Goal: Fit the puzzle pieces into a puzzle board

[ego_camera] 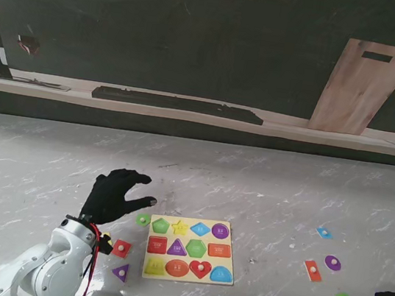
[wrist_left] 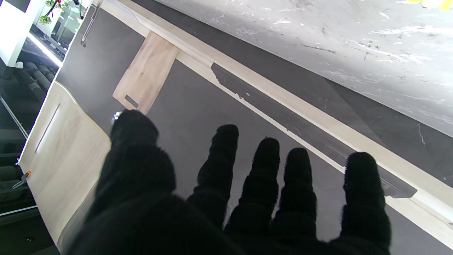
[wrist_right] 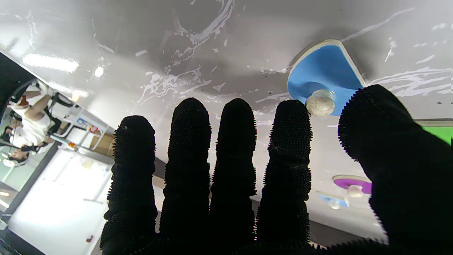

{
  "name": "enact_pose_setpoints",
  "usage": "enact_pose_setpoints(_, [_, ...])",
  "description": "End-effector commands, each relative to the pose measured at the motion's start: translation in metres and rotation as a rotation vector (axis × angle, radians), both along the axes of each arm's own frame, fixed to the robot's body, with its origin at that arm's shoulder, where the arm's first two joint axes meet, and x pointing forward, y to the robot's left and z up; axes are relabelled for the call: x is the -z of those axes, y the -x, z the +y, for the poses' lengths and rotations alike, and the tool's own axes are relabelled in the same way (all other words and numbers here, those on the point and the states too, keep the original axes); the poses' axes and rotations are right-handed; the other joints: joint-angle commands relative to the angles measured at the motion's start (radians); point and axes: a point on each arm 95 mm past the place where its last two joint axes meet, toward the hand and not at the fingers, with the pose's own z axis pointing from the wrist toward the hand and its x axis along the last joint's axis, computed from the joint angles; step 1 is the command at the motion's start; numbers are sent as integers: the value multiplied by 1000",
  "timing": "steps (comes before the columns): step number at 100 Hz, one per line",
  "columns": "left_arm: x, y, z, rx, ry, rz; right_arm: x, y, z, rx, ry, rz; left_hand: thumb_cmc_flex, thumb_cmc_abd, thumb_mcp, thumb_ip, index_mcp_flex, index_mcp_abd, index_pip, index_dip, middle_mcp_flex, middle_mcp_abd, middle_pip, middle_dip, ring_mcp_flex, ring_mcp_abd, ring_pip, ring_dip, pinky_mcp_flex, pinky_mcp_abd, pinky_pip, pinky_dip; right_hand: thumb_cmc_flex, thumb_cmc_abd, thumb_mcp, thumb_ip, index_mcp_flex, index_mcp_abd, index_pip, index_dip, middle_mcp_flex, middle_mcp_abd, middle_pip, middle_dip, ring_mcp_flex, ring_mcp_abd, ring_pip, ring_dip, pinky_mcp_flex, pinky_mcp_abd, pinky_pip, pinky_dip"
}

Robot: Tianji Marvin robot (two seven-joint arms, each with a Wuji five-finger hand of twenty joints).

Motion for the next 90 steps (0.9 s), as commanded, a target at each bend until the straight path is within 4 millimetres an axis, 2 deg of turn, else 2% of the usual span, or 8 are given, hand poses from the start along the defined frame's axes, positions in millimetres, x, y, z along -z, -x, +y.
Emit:
enact_pose_setpoints(1, [-1,1,-1,2,2,1,5,4,3,2,-6,16,14,25,-10,29,1,2,-18,-3,4,12,-23,-2,7,18,-17,1,-9,-163,8,-6,31,-15,1,-30,23,-40,45,-23,39,11,22,12,38,19,30,13,4,31,27,18])
enact_pose_setpoints(19, [-1,1,-1,0,3,3,10,4,4,24,-28,35,14,25,-10,29,1,2,-18,-3,2,12,-24,-2,6,19,-17,1,-9,-163,8,-6,89,34,13,-18,23,-57,76,-56,48,9,19,11,41,21,30,13,4,29,28,17])
enact_pose_setpoints(31, [-1,1,-1,0,2,4,13,4,4,33,-34,50,14,25,-10,29,1,1,-18,-3,2,11,-23,-2,6,18,-17,1,-9,-164,8,-6,117,31,22,-16,28,-57,75,-63,53,8,16,10,44,21,29,12,5,29,29,17])
enact_pose_setpoints(44, [-1,0,-1,-1,2,2,15,3,4,41,-46,59,14,25,-10,29,1,2,-19,-3,0,11,-24,-2,5,18,-18,1,-10,-164,8,-6,160,33,40,-9,46,-30,76,-93,74,21,1,-29,52,26,25,8,6,29,29,16])
enact_pose_setpoints(51, [-1,0,-1,-1,3,2,14,3,4,42,-49,61,14,26,-9,29,1,2,-19,-3,0,11,-24,-2,5,18,-17,1,-9,-164,8,-6,180,21,59,1,60,-11,77,-109,88,31,1,-50,63,31,24,6,11,35,29,15])
enact_pose_setpoints(68, [-1,0,-1,-2,4,1,8,2,4,18,-57,-4,14,26,-10,29,1,1,-18,-3,1,12,-23,-2,5,17,-17,1,-10,-164,8,-6,182,-63,117,19,124,38,90,-151,149,70,18,-90,122,46,47,7,50,64,50,19])
enact_pose_setpoints(90, [-2,1,0,-2,4,-3,-16,-2,15,-83,-40,-133,14,26,-10,29,1,0,-18,-2,0,10,-23,-2,5,17,-17,1,-10,-163,7,-6,174,-83,133,22,138,33,92,-159,163,73,28,-97,142,45,60,9,67,66,67,25])
